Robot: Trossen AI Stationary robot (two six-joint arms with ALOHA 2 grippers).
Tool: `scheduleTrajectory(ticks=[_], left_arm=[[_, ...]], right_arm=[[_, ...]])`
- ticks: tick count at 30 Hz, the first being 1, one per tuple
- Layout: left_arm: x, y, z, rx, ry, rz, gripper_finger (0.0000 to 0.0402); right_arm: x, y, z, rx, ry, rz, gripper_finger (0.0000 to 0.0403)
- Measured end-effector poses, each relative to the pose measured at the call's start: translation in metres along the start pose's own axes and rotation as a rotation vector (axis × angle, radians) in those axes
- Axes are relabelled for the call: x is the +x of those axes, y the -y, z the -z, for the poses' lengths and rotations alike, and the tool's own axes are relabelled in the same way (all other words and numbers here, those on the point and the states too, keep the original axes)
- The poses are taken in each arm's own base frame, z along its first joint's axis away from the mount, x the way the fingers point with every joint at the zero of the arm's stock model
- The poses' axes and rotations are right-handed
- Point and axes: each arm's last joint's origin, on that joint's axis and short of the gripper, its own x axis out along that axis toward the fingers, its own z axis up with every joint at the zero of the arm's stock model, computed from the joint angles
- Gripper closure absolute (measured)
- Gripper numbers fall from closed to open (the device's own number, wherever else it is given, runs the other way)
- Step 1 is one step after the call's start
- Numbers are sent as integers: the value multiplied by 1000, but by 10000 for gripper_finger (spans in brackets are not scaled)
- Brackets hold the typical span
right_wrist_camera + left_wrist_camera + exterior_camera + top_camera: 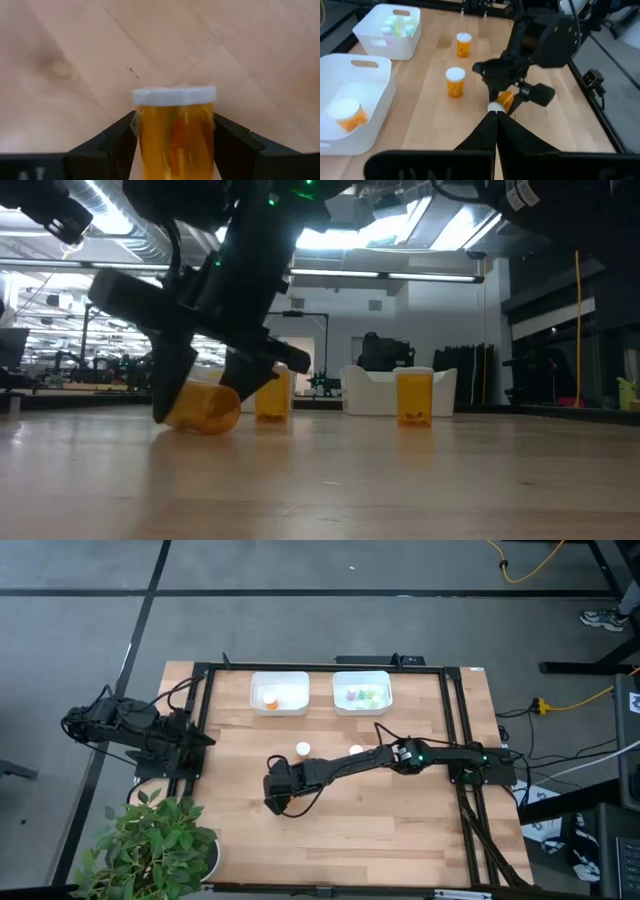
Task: Pick and place medicine bottles into bin by pill shape (circle, oval)
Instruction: Put the bottom left large orange pill bottle into the left white bin
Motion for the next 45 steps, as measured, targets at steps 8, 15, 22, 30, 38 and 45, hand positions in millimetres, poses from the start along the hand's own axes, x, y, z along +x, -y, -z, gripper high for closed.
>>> scheduleTrajectory(ticks=[8, 15, 22, 30, 38, 45], left_arm=[[0, 0, 1, 1, -15, -3, 401], [0, 0, 1, 1, -15, -3, 401], [0, 0, 1, 1, -15, -3, 401], [0, 0, 1, 1, -15, -3, 401], [0, 0, 1, 1, -15, -4, 401], [0, 0, 1, 0, -15, -4, 401]], right_arm=[[1, 4, -5, 5, 0, 4, 179], [1, 5, -4, 14, -37, -12, 179], [-1, 10, -1, 32, -102, 20, 179], [-2, 11, -1, 34, -142, 0, 179], [-3, 13, 3, 31, -193, 18, 179], [-4, 12, -2, 38, -182, -5, 179]])
